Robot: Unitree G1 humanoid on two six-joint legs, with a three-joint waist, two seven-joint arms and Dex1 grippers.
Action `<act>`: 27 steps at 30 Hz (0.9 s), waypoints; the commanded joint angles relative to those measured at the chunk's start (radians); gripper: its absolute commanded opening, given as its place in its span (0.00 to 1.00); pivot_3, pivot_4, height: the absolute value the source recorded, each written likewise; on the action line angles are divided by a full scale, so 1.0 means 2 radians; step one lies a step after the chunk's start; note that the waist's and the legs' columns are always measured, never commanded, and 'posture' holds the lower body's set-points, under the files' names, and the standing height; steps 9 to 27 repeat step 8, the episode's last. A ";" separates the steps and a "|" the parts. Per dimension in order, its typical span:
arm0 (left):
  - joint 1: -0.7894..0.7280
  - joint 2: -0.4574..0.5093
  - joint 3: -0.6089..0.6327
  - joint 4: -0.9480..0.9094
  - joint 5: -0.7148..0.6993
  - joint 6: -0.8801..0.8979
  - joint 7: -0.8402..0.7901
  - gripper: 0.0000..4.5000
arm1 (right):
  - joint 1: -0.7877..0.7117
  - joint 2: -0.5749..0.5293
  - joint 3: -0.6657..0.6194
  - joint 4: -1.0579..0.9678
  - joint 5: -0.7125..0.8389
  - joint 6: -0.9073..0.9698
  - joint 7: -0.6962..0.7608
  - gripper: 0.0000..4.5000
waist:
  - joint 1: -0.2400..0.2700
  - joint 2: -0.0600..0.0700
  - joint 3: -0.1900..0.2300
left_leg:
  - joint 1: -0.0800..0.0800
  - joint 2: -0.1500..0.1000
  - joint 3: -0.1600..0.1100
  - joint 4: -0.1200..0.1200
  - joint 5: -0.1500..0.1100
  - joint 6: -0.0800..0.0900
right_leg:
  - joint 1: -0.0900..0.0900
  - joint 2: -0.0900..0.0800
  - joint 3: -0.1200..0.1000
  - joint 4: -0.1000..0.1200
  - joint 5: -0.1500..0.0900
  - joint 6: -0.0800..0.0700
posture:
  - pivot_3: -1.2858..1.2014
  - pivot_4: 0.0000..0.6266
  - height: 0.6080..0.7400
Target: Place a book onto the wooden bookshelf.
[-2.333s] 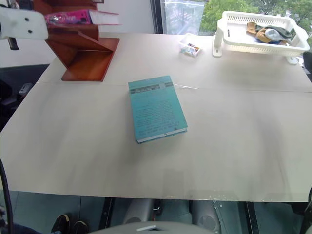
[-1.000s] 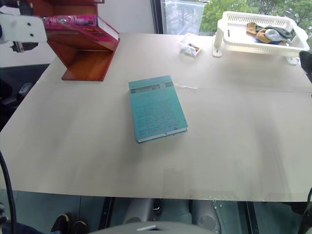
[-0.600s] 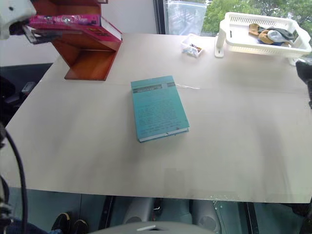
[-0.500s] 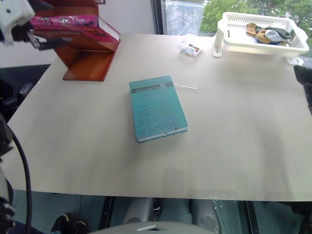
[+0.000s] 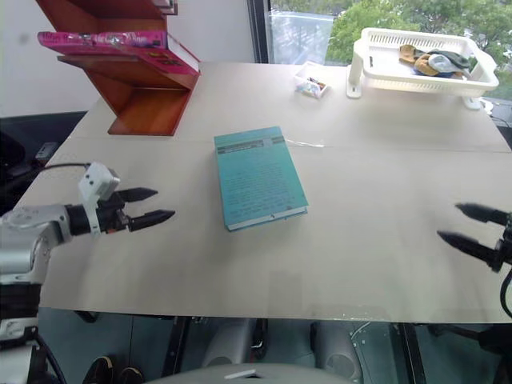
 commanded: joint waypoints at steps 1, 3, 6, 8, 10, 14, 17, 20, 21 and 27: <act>0.033 -0.008 0.017 -0.046 -0.023 -0.005 0.007 0.99 | 0.015 -0.004 -0.032 0.007 0.003 -0.022 0.003 1.00 | 0.001 0.000 0.000 | 0.000 0.000 0.000 0.000 0.000 0.000 | 0.000 0.000 0.000 0.000 0.000 0.000 | 0.52 0.24 1.00; 0.044 -0.017 0.018 -0.064 -0.034 0.000 0.015 0.99 | 0.020 0.002 -0.041 0.012 0.010 -0.022 0.000 1.00 | 0.001 0.000 0.000 | 0.002 0.000 0.000 -0.001 0.000 0.000 | 0.002 -0.002 0.000 0.000 0.000 0.000 | 0.52 0.24 1.00; 0.047 -0.027 0.019 -0.078 -0.047 0.003 0.024 0.99 | 0.031 0.007 -0.040 0.012 0.007 -0.022 -0.003 1.00 | 0.002 0.000 0.000 | 0.007 0.000 0.000 -0.004 0.000 0.000 | 0.006 -0.003 0.000 -0.003 0.000 -0.001 | 0.52 0.24 1.00; 0.046 -0.028 0.017 -0.081 -0.050 0.001 0.029 0.99 | 0.034 0.011 -0.042 0.001 0.013 -0.014 -0.007 1.00 | 0.002 0.000 0.000 | 0.007 0.001 0.000 -0.004 0.000 0.000 | 0.006 -0.003 0.001 -0.004 0.000 -0.001 | 0.52 0.24 1.00; 0.046 -0.028 0.017 -0.081 -0.050 0.001 0.029 0.99 | 0.034 0.011 -0.042 0.001 0.013 -0.014 -0.007 1.00 | 0.002 0.000 0.000 | 0.007 0.001 0.000 -0.004 0.000 0.000 | 0.006 -0.003 0.001 -0.004 0.000 -0.001 | 0.52 0.24 1.00; 0.046 -0.028 0.017 -0.081 -0.050 0.001 0.029 0.99 | 0.034 0.011 -0.042 0.001 0.013 -0.014 -0.007 1.00 | 0.002 0.000 0.000 | 0.007 0.001 0.000 -0.004 0.000 0.000 | 0.006 -0.003 0.001 -0.004 0.000 -0.001 | 0.52 0.24 1.00; 0.046 -0.028 0.017 -0.081 -0.050 0.001 0.029 0.99 | 0.034 0.011 -0.042 0.001 0.013 -0.014 -0.007 1.00 | 0.002 0.000 0.000 | 0.007 0.001 0.000 -0.004 0.000 0.000 | 0.006 -0.003 0.001 -0.004 0.000 -0.001 | 0.52 0.24 1.00; 0.046 -0.028 0.017 -0.081 -0.050 0.001 0.029 0.99 | 0.034 0.011 -0.042 0.001 0.013 -0.014 -0.007 1.00 | 0.002 0.000 0.000 | 0.007 0.001 0.000 -0.004 0.000 0.000 | 0.006 -0.003 0.001 -0.004 0.000 -0.001 | 0.52 0.24 1.00; 0.046 -0.028 0.017 -0.081 -0.050 0.001 0.029 0.99 | 0.034 0.011 -0.042 0.001 0.013 -0.014 -0.007 1.00 | 0.002 0.000 0.000 | 0.007 0.001 0.000 -0.004 0.000 0.000 | 0.006 -0.003 0.001 -0.004 0.000 -0.001 | 0.52 0.24 1.00; 0.046 -0.028 0.017 -0.081 -0.050 0.001 0.029 0.99 | 0.034 0.011 -0.042 0.001 0.013 -0.014 -0.007 1.00 | 0.002 0.000 0.000 | 0.007 0.001 0.000 -0.004 0.000 0.000 | 0.006 -0.003 0.001 -0.004 0.000 -0.001 | 0.52 0.24 1.00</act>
